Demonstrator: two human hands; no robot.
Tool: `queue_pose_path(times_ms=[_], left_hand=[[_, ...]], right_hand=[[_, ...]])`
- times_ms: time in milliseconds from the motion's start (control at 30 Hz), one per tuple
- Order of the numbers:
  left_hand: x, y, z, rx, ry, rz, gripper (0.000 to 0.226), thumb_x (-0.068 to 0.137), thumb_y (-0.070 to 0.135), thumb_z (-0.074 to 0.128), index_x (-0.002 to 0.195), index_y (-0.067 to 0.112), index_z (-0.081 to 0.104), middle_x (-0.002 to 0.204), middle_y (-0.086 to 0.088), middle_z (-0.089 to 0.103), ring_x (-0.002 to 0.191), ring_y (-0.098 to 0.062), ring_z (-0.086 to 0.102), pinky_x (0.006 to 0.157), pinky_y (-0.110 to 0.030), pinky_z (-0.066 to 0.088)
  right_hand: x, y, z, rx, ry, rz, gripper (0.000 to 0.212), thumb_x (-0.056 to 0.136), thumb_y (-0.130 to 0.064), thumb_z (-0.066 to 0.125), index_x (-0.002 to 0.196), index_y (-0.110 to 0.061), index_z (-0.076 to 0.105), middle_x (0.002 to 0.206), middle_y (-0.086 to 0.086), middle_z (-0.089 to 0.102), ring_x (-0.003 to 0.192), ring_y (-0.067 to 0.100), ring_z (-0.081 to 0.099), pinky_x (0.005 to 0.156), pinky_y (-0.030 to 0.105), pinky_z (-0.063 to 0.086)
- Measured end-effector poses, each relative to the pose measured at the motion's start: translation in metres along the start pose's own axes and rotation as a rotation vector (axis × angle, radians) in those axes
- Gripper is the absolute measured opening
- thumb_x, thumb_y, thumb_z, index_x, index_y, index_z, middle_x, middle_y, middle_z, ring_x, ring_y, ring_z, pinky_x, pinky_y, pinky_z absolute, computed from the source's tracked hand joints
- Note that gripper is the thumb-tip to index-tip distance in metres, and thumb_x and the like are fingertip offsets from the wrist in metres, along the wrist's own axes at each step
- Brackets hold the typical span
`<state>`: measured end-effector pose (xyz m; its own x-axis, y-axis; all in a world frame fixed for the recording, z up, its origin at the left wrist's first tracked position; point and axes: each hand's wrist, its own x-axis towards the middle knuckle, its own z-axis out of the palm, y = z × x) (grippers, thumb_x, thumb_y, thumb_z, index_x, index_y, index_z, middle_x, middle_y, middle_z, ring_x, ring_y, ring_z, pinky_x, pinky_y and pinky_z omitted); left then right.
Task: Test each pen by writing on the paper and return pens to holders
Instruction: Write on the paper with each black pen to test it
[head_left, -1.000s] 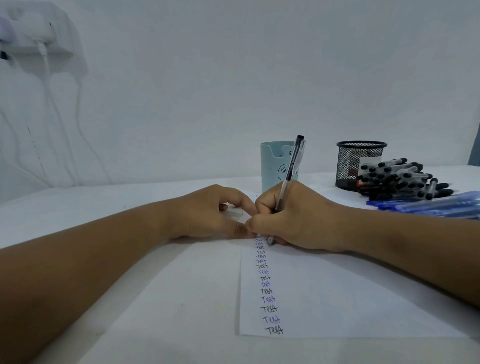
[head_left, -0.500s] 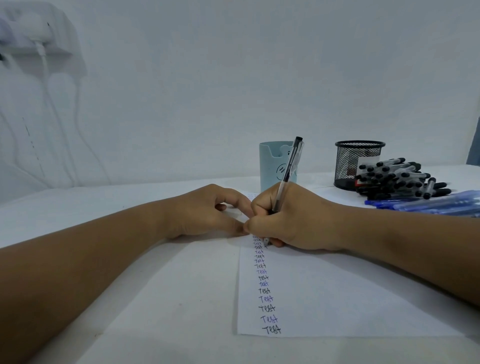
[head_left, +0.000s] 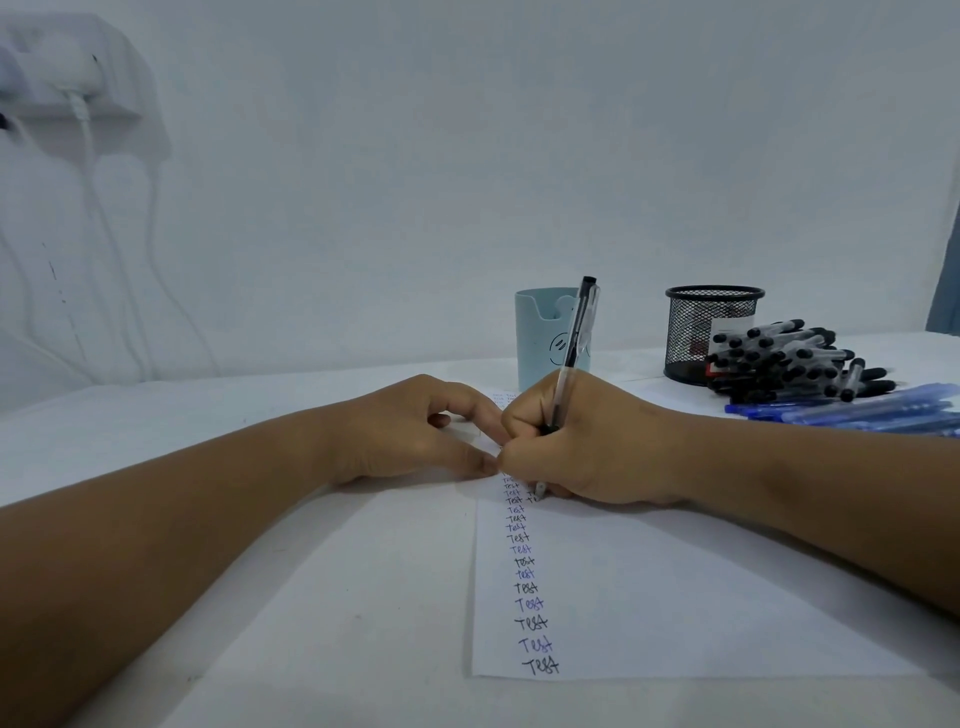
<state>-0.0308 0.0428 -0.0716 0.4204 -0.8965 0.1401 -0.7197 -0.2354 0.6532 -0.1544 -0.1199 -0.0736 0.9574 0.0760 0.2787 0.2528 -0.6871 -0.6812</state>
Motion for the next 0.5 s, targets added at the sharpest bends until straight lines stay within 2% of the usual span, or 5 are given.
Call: queue_pose_path(times_ms=[167,333,433,500], left_hand=[[-0.0001,0.0012,-0.0001,-0.005,0.004,-0.010,0.023,0.071,0.033,0.077,0.094,0.035,0.077,0.120,0.018,0.069,0.120,-0.014,0.060,0.115,-0.046,0.037],[-0.0003,0.0014,0.0002,-0.007,0.001,-0.005,0.019,0.072,0.031,0.076,0.090,0.038,0.076,0.120,0.018,0.069,0.118,-0.009,0.060,0.115,-0.043,0.036],[0.0000,0.0015,-0.0002,-0.010,-0.006,0.010,0.018,0.074,0.030,0.076,0.089,0.039,0.076,0.120,0.018,0.069,0.119,-0.007,0.059,0.116,-0.041,0.035],[0.0002,0.0013,-0.0001,-0.008,-0.009,0.010,0.019,0.073,0.030,0.076,0.090,0.039,0.076,0.119,0.018,0.069,0.119,-0.007,0.059,0.116,-0.041,0.034]], right_hand=[[-0.0010,-0.0005,-0.0007,-0.007,-0.005,-0.009,0.037,0.084,-0.001,0.060,0.056,-0.003,0.036,0.055,0.009,0.037,0.053,0.016,0.033,0.051,0.022,0.029],[-0.0002,0.0005,-0.0008,-0.004,-0.011,-0.001,0.037,0.084,-0.001,0.060,0.055,-0.004,0.036,0.057,0.014,0.036,0.056,0.021,0.036,0.056,0.029,0.030],[-0.0006,0.0003,-0.0010,-0.020,0.016,-0.020,0.038,0.084,0.000,0.059,0.055,-0.005,0.035,0.055,0.008,0.033,0.051,0.014,0.032,0.051,0.023,0.028],[-0.0007,-0.0009,-0.0008,-0.033,0.021,-0.030,0.038,0.083,0.001,0.058,0.054,-0.005,0.034,0.055,0.010,0.033,0.051,0.014,0.030,0.051,0.025,0.027]])
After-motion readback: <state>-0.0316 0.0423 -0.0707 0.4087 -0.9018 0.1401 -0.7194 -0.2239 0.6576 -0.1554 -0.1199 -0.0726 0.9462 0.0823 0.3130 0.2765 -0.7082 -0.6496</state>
